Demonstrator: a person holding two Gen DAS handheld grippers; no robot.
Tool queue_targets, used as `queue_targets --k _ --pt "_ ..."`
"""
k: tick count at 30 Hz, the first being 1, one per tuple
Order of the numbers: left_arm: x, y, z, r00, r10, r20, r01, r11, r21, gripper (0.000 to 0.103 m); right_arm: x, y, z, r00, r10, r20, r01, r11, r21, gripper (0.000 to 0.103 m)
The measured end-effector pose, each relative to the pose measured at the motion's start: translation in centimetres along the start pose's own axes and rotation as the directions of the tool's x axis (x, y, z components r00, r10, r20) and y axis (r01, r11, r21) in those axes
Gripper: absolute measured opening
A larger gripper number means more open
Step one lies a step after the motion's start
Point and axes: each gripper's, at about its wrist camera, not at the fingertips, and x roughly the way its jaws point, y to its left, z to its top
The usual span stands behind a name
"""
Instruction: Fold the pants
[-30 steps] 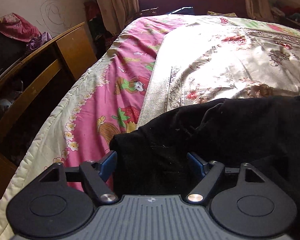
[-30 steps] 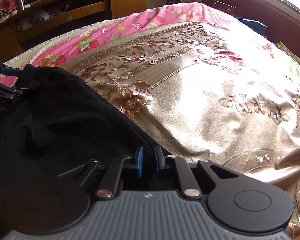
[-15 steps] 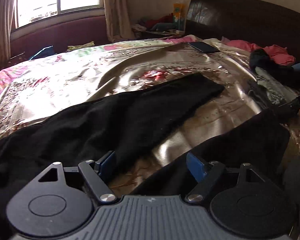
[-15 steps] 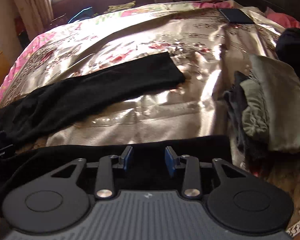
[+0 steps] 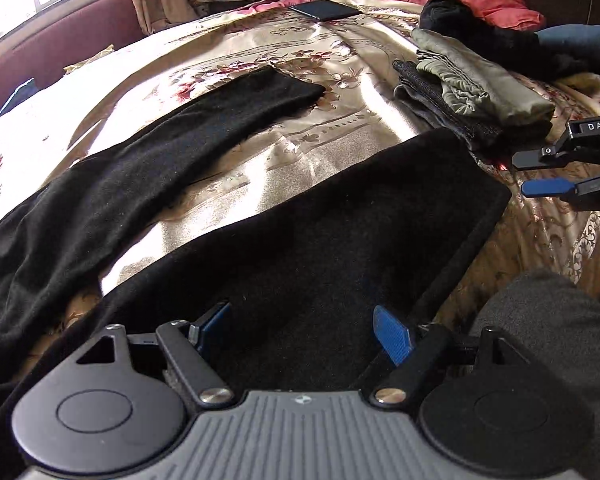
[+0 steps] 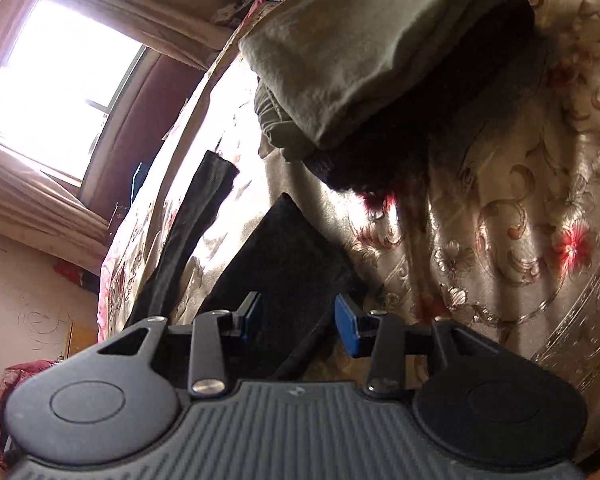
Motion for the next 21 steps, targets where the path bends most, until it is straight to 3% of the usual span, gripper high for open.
queue_targets --k 2,4,6,12,14,15,17,19,21 --pt "0.1 0.1 0.0 1.000 0.009 0.002 -0.009 1.000 -0.012 0.090 0.7 0.4 0.7 1.000 -0.012 -0.017 0.011 0.999 -0.033 0.042" --pt "-0.1 0.4 0.0 1.000 0.010 0.010 -0.009 1.000 -0.029 0.090 1.9 0.3 0.7 0.992 -0.040 -0.122 0.039 0.999 -0.004 0.042" --pt "-0.2 0.6 -0.1 1.000 0.003 0.026 -0.002 0.999 -0.045 0.090 2.2 0.3 -0.2 0.987 -0.041 -0.158 0.043 0.999 0.010 0.042" --pt "0.1 0.9 -0.4 0.999 -0.023 0.032 0.025 0.996 -0.087 0.090 4.9 1.1 -0.3 0.995 -0.032 -0.092 0.036 0.998 0.051 0.041" --pt "-0.2 0.9 -0.5 0.999 -0.018 0.032 0.021 0.996 -0.092 0.090 6.7 1.5 -0.2 0.992 -0.030 -0.121 0.036 0.998 0.046 0.011" --pt "-0.4 0.9 -0.5 0.999 -0.011 0.034 0.014 0.996 -0.093 0.090 7.5 1.8 0.0 0.988 -0.006 -0.155 0.016 0.998 0.064 0.002" --pt "-1.1 1.1 -0.1 0.999 0.014 0.038 -0.011 0.996 -0.089 0.090 7.4 3.4 1.2 0.986 0.078 -0.150 -0.069 0.996 0.065 0.002" --pt "-2.7 1.5 0.4 0.997 0.046 0.064 -0.041 0.995 -0.087 0.090 3.9 6.4 3.5 0.980 0.198 -0.029 -0.198 0.980 -0.001 0.002" --pt "-4.6 1.6 0.7 0.993 0.068 0.101 -0.059 0.995 -0.086 0.090 -1.2 8.3 5.4 0.943 0.318 0.096 -0.313 0.948 -0.063 0.002"
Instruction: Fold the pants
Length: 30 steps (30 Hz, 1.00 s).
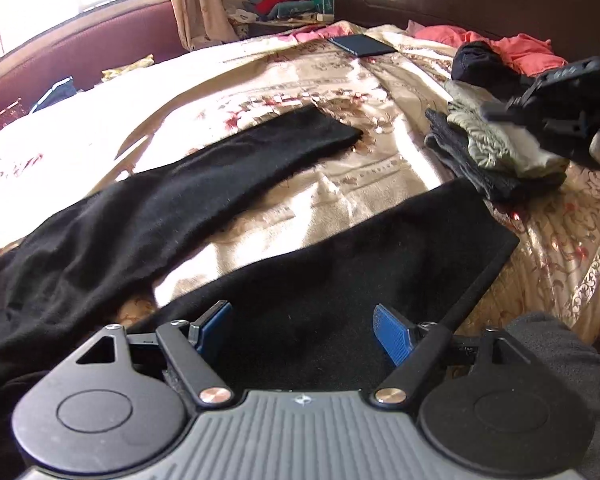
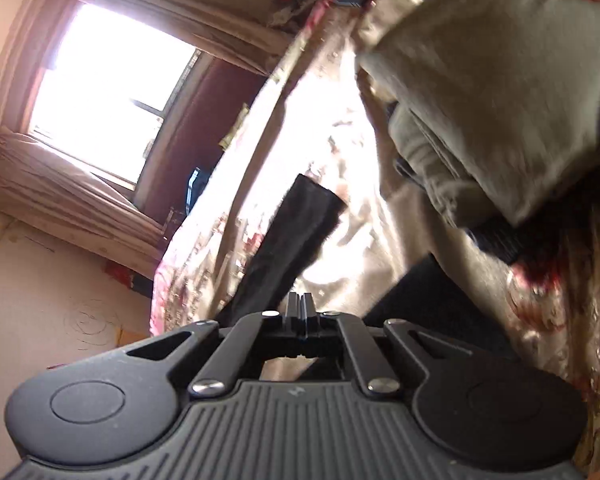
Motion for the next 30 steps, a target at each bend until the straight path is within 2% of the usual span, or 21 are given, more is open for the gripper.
queue_targets --k 1,3,6,7,9,10,12,17,18,21,23,25,26,27,29,30 --pt "-1.1 0.0 0.2 1.000 0.008 0.025 -0.008 1.000 0.004 0.091 -2.2 1.2 0.8 0.998 0.026 0.050 -0.024 0.999 -0.042 0.002" --pt "-2.3 -0.3 0.0 0.998 0.026 0.060 -0.027 1.000 0.011 0.097 -5.9 1.8 1.0 0.994 0.021 0.103 -0.012 0.996 -0.090 0.002" --pt "-2.4 -1.2 -0.9 0.998 0.016 0.062 -0.016 1.000 0.007 0.098 -7.1 -1.1 -1.6 0.996 -0.093 0.009 0.093 0.994 -0.055 0.012" --pt "-1.9 -1.5 -1.2 0.999 -0.003 0.052 0.003 1.000 -0.006 0.098 -6.4 -2.9 -3.4 0.988 -0.152 -0.041 0.151 0.988 -0.015 0.022" --pt "-0.5 -2.2 -1.6 0.999 -0.039 0.027 0.039 0.999 -0.026 0.098 -4.5 -6.8 -6.6 0.968 -0.207 -0.138 0.222 0.970 0.102 0.034" --pt "0.3 -2.7 -1.8 0.998 -0.057 0.012 0.057 0.998 -0.026 0.098 -3.8 -8.1 -7.6 0.965 -0.208 -0.159 0.231 0.962 0.143 0.034" --pt "1.3 -3.6 -2.0 0.997 -0.074 -0.006 0.074 0.997 -0.004 0.098 -2.4 -10.0 -9.1 0.965 -0.215 -0.147 0.242 0.950 0.198 0.034" --pt "2.4 -4.4 -2.2 0.997 -0.078 -0.019 0.079 0.997 0.010 0.098 1.7 -12.3 -9.6 0.954 -0.260 -0.151 0.290 0.928 0.233 0.034" --pt "2.6 -4.3 -2.2 0.997 -0.079 -0.024 0.079 0.997 0.000 0.098 2.1 -12.5 -9.7 0.960 -0.246 -0.134 0.272 0.933 0.237 0.033" --pt "3.3 -3.8 -2.1 0.997 -0.069 -0.030 0.069 0.997 -0.025 0.098 2.2 -12.0 -9.4 0.974 -0.201 -0.106 0.223 0.939 0.262 0.006" --pt "3.3 -3.5 -1.8 0.997 -0.066 -0.029 0.065 0.997 -0.038 0.098 1.4 -10.2 -8.0 0.988 -0.144 -0.059 0.154 0.957 0.244 0.005" --pt "2.6 -3.3 -1.4 0.998 -0.062 -0.006 0.062 0.997 -0.051 0.098 -0.2 -7.4 -6.2 0.999 -0.045 -0.004 0.045 0.976 0.215 0.005" --pt "1.7 -3.4 -1.1 0.998 -0.062 0.027 0.063 0.997 -0.049 0.098 -1.5 -5.3 -5.2 0.999 0.013 0.039 -0.019 0.987 0.160 0.005" --pt "1.0 -3.4 -1.1 0.997 -0.059 0.052 0.061 0.997 -0.045 0.098 -3.0 -3.5 -4.7 0.996 0.043 0.078 -0.049 0.996 0.079 0.005" --pt "-0.2 -3.6 -1.4 0.995 -0.047 0.087 0.051 0.998 -0.037 0.101 -5.1 -1.9 -4.7 0.992 0.043 0.115 -0.042 0.999 -0.018 0.004" --pt "-0.2 -3.6 -1.9 0.995 -0.042 0.089 0.047 0.998 -0.046 0.103 -5.6 -2.5 -5.2 0.994 0.011 0.108 -0.010 1.000 -0.011 0.004"
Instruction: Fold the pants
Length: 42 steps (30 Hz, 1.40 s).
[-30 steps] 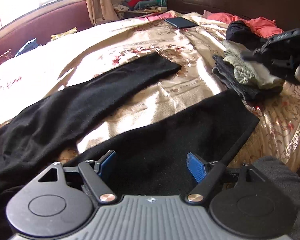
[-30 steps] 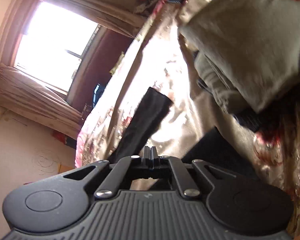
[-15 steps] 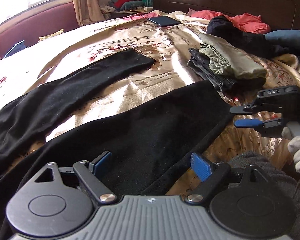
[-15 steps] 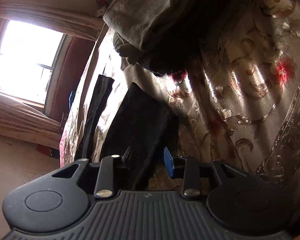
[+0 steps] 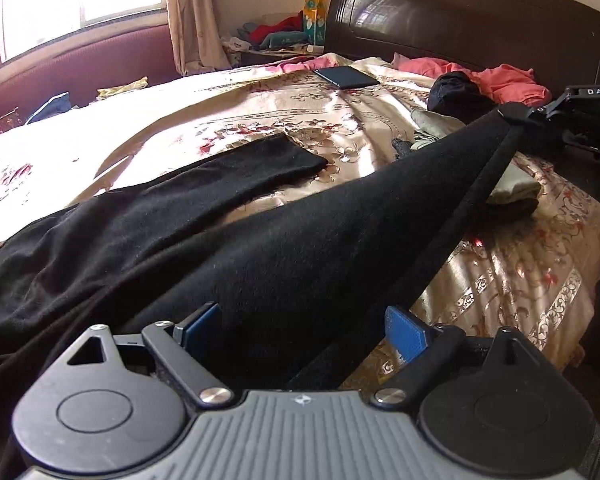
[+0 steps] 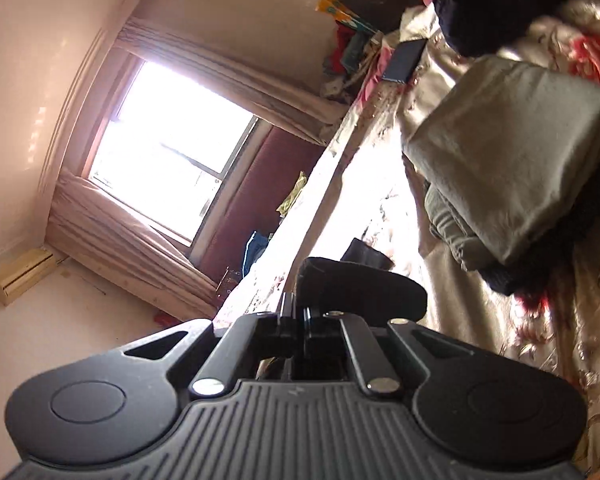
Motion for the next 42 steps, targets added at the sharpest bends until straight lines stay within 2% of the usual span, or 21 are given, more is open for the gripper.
queue_targets --k 2,3,4,5,8,11,14,17,19,21,23,26,27,29,32,33,34,36,39,40,42 --pt "1.2 0.4 -1.9 0.999 -0.019 -0.046 0.017 0.998 -0.054 0.103 0.6 -3.4 -1.3 0.983 -0.176 -0.059 0.177 0.984 0.016 0.004" --pt "2.4 0.5 -3.0 0.995 -0.036 -0.098 0.029 0.997 -0.074 0.103 1.5 -6.2 -2.0 0.949 -0.295 -0.111 0.301 0.953 0.036 0.004" --pt "3.7 0.6 -4.0 0.985 -0.042 -0.169 0.026 0.995 -0.096 0.103 1.8 -7.8 -2.5 0.926 -0.348 -0.146 0.359 0.931 0.059 0.004" --pt "4.5 0.8 -4.7 0.976 -0.057 -0.212 0.033 0.993 -0.114 0.099 1.8 -9.1 -3.2 0.911 -0.377 -0.168 0.395 0.915 0.084 0.004" --pt "3.4 1.3 -5.1 0.978 -0.069 -0.194 0.048 0.993 -0.112 0.099 1.6 -9.3 -3.9 0.895 -0.402 -0.192 0.423 0.902 0.086 0.005" --pt "1.7 2.8 -4.6 0.986 -0.036 -0.163 0.019 0.995 -0.102 0.099 0.6 -6.9 -3.5 0.864 -0.482 -0.148 0.480 0.876 -0.051 0.011" --pt "-1.1 5.2 -4.5 0.992 0.007 -0.124 -0.019 0.995 -0.100 0.099 -1.3 -2.6 -3.5 0.826 -0.563 -0.019 0.543 0.805 -0.237 0.013" --pt "-3.6 8.2 -4.4 0.991 0.097 -0.092 -0.105 0.991 -0.079 0.100 0.4 3.3 -4.1 0.882 -0.472 -0.011 0.419 0.793 -0.442 0.013" --pt "-4.5 10.8 -4.7 0.980 0.171 -0.101 -0.179 0.980 -0.081 0.100 4.5 6.2 -5.9 0.921 -0.359 -0.151 0.240 0.828 -0.507 0.013" --pt "-4.7 13.6 -5.8 0.963 0.232 -0.140 -0.247 0.963 -0.103 0.100 8.9 8.6 -9.0 0.914 -0.258 -0.313 0.058 0.847 -0.528 0.013" --pt "-4.5 16.6 -7.2 0.940 0.239 -0.243 -0.281 0.947 -0.155 0.100 13.4 10.7 -13.6 0.853 -0.198 -0.483 -0.106 0.839 -0.533 0.013" --pt "-4.5 20.0 -10.5 0.911 0.183 -0.370 -0.291 0.921 -0.260 0.100 17.8 12.2 -20.3 0.719 -0.196 -0.667 -0.261 0.813 -0.520 0.013" --pt "-4.6 20.4 -11.2 0.903 0.176 -0.393 -0.296 0.916 -0.272 0.099 18.6 12.3 -22.8 0.640 -0.227 -0.734 -0.284 0.818 -0.501 0.013" --pt "-5.7 20.1 -12.2 0.902 0.163 -0.399 -0.281 0.924 -0.258 0.100 19.3 11.3 -26.5 0.429 -0.299 -0.852 -0.311 0.837 -0.450 0.013" --pt "-7.0 19.7 -12.7 0.890 0.184 -0.417 -0.297 0.928 -0.225 0.100 16.8 9.8 -30.4 0.210 -0.402 -0.891 -0.330 0.829 -0.452 0.009" --pt "-7.4 19.6 -12.7 0.888 0.196 -0.416 -0.307 0.926 -0.219 0.100 15.9 10.0 -30.6 0.218 -0.421 -0.881 -0.351 0.808 -0.473 0.005" --pt "-7.9 19.5 -12.6 0.886 0.210 -0.414 -0.319 0.923 -0.214 0.100 15.4 10.6 -30.4 0.247 -0.418 -0.875 -0.381 0.788 -0.484 0.011" --pt "-9.0 19.2 -12.0 0.886 0.246 -0.393 -0.348 0.913 -0.214 0.100 15.1 12.5 -28.7 0.344 -0.347 -0.873 -0.426 0.771 -0.474 0.014" --pt "-9.8 17.7 -10.5 0.895 0.271 -0.354 -0.356 0.913 -0.201 0.100 16.5 14.3 -27.1 0.421 -0.229 -0.877 -0.460 0.780 -0.425 0.014" --pt "-10.0 17.2 -10.1 0.896 0.283 -0.343 -0.360 0.913 -0.189 0.100 17.1 14.6 -27.2 0.435 -0.213 -0.875 -0.473 0.773 -0.423 0.014" --pt "-9.7 16.7 -9.4 0.899 0.278 -0.339 -0.356 0.914 -0.194 0.100 18.2 14.5 -28.7 0.429 -0.217 -0.877 -0.490 0.760 -0.427 0.014"
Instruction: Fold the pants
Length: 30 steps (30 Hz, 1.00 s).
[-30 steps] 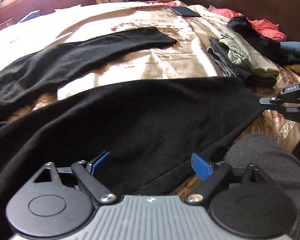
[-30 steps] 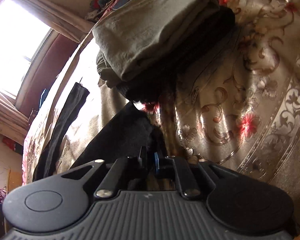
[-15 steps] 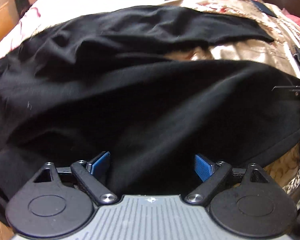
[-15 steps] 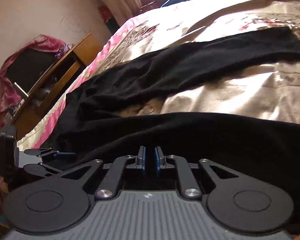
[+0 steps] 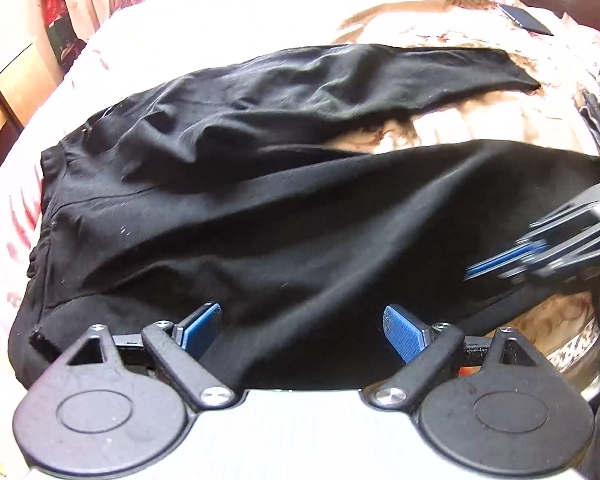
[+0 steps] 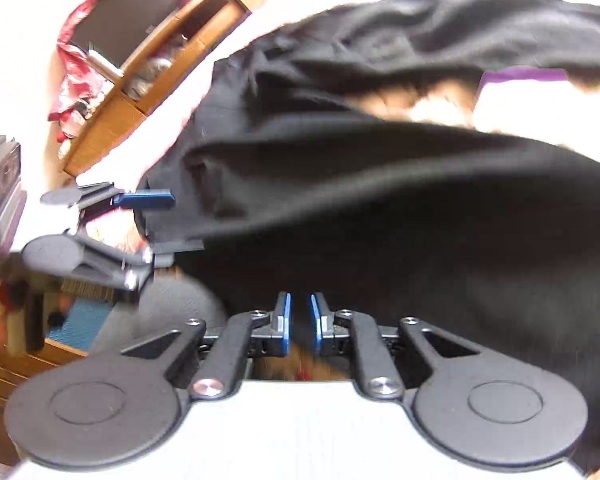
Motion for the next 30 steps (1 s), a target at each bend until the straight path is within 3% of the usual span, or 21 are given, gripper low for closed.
queue_targets --k 2,3,4,6,7,10,12,14,17,19,22,24,25,27,30 --pt "0.4 -0.3 0.8 1.000 -0.007 -0.008 0.007 1.000 -0.013 0.100 2.8 -1.1 -0.9 0.997 -0.007 -0.072 0.012 0.998 0.060 0.014" --pt "0.8 -0.4 1.2 1.000 -0.008 -0.012 0.008 1.000 -0.024 0.100 4.0 -1.7 -2.0 0.990 0.018 -0.139 -0.004 0.994 0.105 0.012" --pt "1.0 -0.2 1.7 1.000 -0.006 -0.017 0.005 0.999 -0.038 0.100 4.6 -2.1 -3.2 0.980 0.059 -0.188 -0.030 0.988 0.155 0.003" --pt "1.1 -0.4 1.8 1.000 -0.015 -0.024 0.014 0.999 -0.041 0.100 4.3 -1.6 -5.0 0.961 0.095 -0.258 -0.051 0.984 0.170 0.003" --pt "1.2 -0.5 1.7 0.999 -0.020 -0.031 0.019 0.999 -0.030 0.100 3.2 -1.0 -5.1 0.971 0.075 -0.227 -0.047 0.991 0.129 0.014" --pt "1.4 -0.6 0.4 0.999 -0.023 -0.048 0.023 1.000 0.002 0.100 -1.4 0.9 -4.3 0.998 0.054 -0.041 -0.054 0.998 -0.011 0.013" --pt "1.8 -0.7 -0.3 0.997 -0.065 -0.043 0.066 0.998 0.011 0.100 -2.3 0.9 -2.8 0.999 0.001 0.043 0.000 1.000 -0.019 0.013" --pt "2.7 -0.9 -0.7 0.997 -0.077 -0.019 0.078 0.996 0.032 0.100 -1.3 0.4 -1.4 0.995 -0.067 0.073 0.068 0.998 -0.008 0.014" --pt "5.2 -1.0 -1.6 0.996 -0.078 -0.043 0.081 0.995 0.056 0.100 3.7 0.1 -0.1 0.991 -0.129 -0.033 0.129 0.992 0.014 0.013" --pt "5.8 -1.4 -2.8 0.997 -0.059 -0.058 0.066 0.990 0.124 0.100 5.0 0.3 -0.9 0.987 -0.057 -0.152 0.063 0.997 0.033 0.009" --pt "4.8 -2.8 -5.2 0.991 -0.081 -0.108 0.105 0.965 0.240 0.103 5.3 0.9 -2.9 0.942 -0.020 -0.336 0.041 0.998 0.054 0.003" --pt "4.0 -3.5 -6.6 0.989 -0.076 -0.128 0.114 0.939 0.324 0.103 4.5 0.9 -3.7 0.931 -0.002 -0.366 0.031 0.997 0.074 0.004" --pt "3.5 -3.5 -6.9 0.989 -0.067 -0.133 0.109 0.934 0.341 0.103 3.4 1.0 -3.6 0.935 0.000 -0.354 0.031 0.996 0.082 0.011" --pt "2.2 -2.6 -6.0 0.984 -0.113 -0.135 0.147 0.949 0.279 0.103 -0.2 1.6 -2.3 0.971 0.010 -0.237 0.002 0.999 0.052 0.011" --pt "0.0 -0.8 -3.3 0.974 -0.225 -0.034 0.227 0.966 0.123 0.103 -3.6 0.7 0.6 0.997 -0.048 -0.052 0.049 0.998 0.025 0.012"
